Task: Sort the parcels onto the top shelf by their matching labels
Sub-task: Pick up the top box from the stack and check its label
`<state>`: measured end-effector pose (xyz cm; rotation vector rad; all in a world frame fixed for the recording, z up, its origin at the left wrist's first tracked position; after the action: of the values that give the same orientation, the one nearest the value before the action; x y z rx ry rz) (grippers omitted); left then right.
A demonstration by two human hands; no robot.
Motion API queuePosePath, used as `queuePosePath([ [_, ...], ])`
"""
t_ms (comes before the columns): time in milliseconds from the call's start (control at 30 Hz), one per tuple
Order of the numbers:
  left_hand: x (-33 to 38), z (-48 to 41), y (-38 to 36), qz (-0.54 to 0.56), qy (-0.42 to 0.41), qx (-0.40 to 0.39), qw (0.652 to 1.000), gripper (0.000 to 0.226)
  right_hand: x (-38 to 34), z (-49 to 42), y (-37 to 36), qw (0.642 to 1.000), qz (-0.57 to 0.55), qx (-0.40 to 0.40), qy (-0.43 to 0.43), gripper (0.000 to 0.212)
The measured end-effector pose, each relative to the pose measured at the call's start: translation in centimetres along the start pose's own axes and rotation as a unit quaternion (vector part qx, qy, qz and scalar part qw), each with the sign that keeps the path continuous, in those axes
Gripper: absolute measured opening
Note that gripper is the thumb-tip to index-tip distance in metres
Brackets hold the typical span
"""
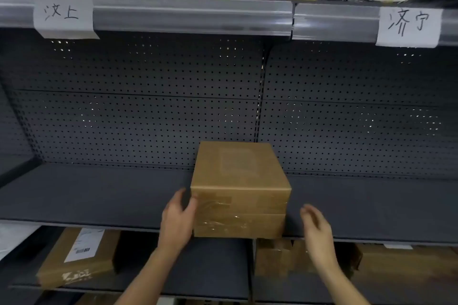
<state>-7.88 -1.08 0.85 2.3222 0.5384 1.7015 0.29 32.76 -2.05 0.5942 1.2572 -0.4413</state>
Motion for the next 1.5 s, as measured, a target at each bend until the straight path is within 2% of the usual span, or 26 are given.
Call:
queuePosePath([
  [100, 1.6, -2.4, -1.2, 0.058, 0.013, -0.003, 0.998, 0.071, -3.2, -1.1, -1.6, 0.999, -0.003, -0.035, 0.009, 0.052],
  [267, 3.1, -3.3, -2.5, 0.085, 0.021, -0.020, 0.996, 0.058, -6.0, -1.5, -5.0, 0.994, 0.005, -0.108, -0.016, 0.062],
  [433, 2.8, -3.4, -2.6, 0.087, 0.015, -0.005, 0.996, 0.047, -6.2, -1.4, -6.1, 0.992, -0.019, -0.125, -0.015, 0.062],
  [633, 4.0, -2.7, -2.1, 0.118, -0.004, 0.025, 0.993, 0.027, -8.0, -0.4, -5.1, 0.987, -0.112, -0.116, 0.021, 0.057],
  [733, 5.1, -2.8, -1.5, 0.114, -0.027, 0.035, 0.993, 0.036, -9.7, 0.1, -4.6, 0.980, -0.162, -0.107, 0.047, 0.054],
  [833, 6.2, -3.1, -1.1, 0.032, -0.068, 0.005, 0.997, 0.056, -10.8, -0.2, -4.1, 0.977, -0.197, -0.059, 0.051, 0.049],
  [900, 7.6, -3.0, -0.7, -0.103, -0.154, 0.012, 0.983, 0.059, -11.3, -0.5, -4.1, 0.975, -0.212, -0.042, 0.044, 0.046],
  [1000, 10.6, -1.8, -2.1, -0.309, -0.306, -0.002, 0.901, 0.059, -11.5, -0.7, -4.3, 0.974, -0.221, -0.032, 0.043, 0.042],
  [1033, 11.1, -1.3, -2.9, -0.353, -0.332, -0.020, 0.874, 0.061, -11.6, -0.7, -4.4, 0.973, -0.222, -0.028, 0.047, 0.041],
  [1100, 11.5, -0.8, -4.2, -0.412, -0.339, -0.052, 0.844, 0.072, -11.8, -0.5, -4.4, 0.973, -0.220, -0.022, 0.058, 0.039],
  [1267, 11.2, -0.7, -5.0, -0.478, -0.323, -0.065, 0.814, 0.101, -11.7, 0.2, -4.5, 0.974, -0.219, -0.032, 0.055, 0.041],
  [1400, 10.8, -0.7, -4.9, -0.469, -0.336, -0.049, 0.816, 0.094, -11.6, 1.0, -4.5, 0.975, -0.209, -0.049, 0.048, 0.040],
  [1500, 9.7, -1.0, -4.0, -0.459, -0.332, -0.020, 0.824, 0.088, -12.2, 1.8, -4.1, 0.978, -0.177, -0.071, 0.080, 0.037],
])
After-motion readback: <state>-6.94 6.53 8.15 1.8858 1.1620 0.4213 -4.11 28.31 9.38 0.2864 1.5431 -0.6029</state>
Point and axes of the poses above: each hand's wrist, its own z-axis away from the middle knuckle, its own y-axis out of the back of the hand, x = y × z, the point moved 8 cm from there along -z, towards the middle knuckle, and after that the axes turned 13 degrees about -y, right-handed, at the moved point
